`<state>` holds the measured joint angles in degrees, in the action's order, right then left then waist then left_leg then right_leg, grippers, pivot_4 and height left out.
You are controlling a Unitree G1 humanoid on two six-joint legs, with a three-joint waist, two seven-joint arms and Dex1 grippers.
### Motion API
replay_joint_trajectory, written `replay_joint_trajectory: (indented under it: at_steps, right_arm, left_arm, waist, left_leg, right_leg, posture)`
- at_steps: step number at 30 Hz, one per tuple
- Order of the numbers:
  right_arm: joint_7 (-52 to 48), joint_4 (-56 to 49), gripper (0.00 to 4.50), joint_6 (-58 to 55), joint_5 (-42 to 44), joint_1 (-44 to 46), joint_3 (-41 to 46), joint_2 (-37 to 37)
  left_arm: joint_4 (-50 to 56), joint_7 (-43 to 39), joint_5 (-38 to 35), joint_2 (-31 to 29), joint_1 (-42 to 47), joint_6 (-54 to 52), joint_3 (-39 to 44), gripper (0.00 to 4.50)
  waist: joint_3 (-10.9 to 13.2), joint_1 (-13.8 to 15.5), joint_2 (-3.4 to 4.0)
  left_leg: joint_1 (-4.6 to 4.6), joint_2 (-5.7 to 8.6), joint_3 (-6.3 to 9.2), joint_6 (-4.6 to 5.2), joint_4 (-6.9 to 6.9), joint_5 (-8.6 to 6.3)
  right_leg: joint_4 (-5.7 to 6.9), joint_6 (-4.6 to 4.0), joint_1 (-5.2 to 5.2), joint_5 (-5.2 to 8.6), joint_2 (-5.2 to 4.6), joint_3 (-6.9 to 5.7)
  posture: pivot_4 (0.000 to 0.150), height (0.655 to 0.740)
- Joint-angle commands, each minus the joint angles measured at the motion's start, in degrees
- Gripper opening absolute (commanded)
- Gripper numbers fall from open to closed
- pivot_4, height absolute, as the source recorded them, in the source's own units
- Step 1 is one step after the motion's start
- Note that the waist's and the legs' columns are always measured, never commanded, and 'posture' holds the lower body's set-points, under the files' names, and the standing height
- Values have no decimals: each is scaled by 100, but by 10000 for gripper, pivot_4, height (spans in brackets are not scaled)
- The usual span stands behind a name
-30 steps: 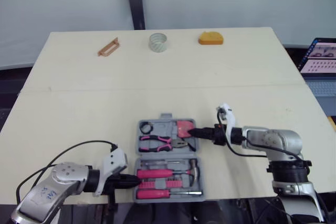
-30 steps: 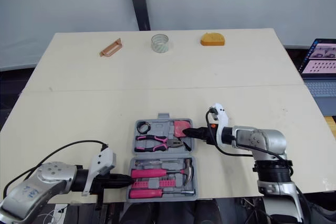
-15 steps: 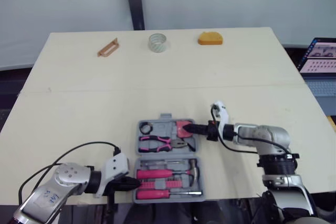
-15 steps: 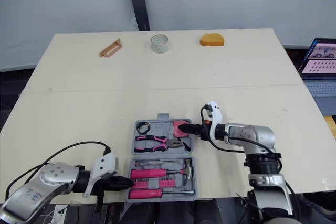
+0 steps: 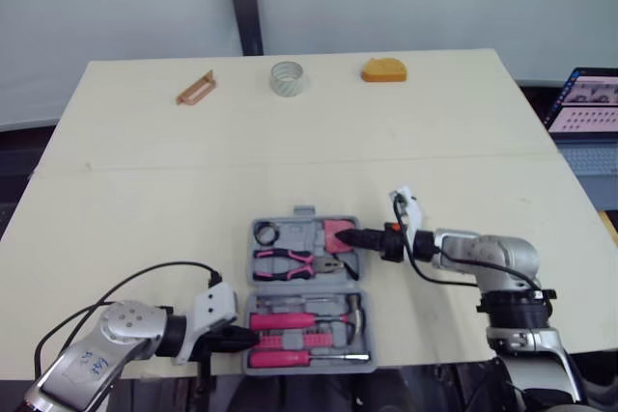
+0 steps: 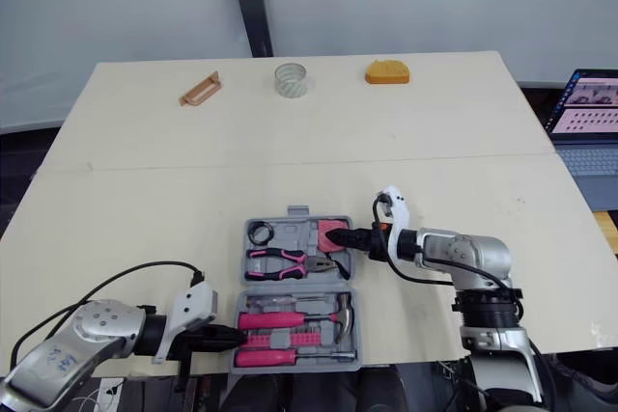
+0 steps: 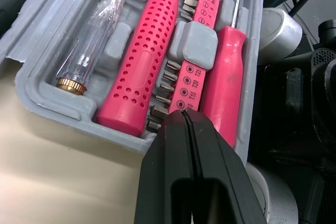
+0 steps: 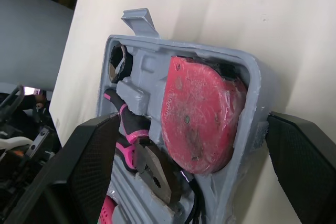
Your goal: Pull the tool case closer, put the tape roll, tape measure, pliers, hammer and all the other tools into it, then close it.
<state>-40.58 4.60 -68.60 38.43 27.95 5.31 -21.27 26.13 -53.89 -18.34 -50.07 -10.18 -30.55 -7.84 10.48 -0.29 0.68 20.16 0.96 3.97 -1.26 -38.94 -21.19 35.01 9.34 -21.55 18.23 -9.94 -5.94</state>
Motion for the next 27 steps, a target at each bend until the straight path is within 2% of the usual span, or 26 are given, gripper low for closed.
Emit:
replay_joint_trajectory:
  at_steps: [1, 27]
  right_arm:
    - [-265, -311, 43879, 13, 306, -9, -38, 53]
    - [-580, -1135, 43879, -273, 900, 224, -140, -497]
  left_arm:
    - [-167, 131, -2, 86, -61, -142, 81, 0]
    - [-301, 321, -84, 447, -12, -249, 123, 0]
  waist:
    - [0, -2, 0]
    - [0, 7, 1]
  left_leg:
    - [0, -1, 0, 0, 0, 0]
    - [1, -2, -2, 0, -3, 0]
  right_leg:
    - [0, 0, 0, 0, 1, 0]
    - [0, 0, -1, 0, 2, 2]
  posture:
    - [1500, 7400]
    - [1500, 7400]
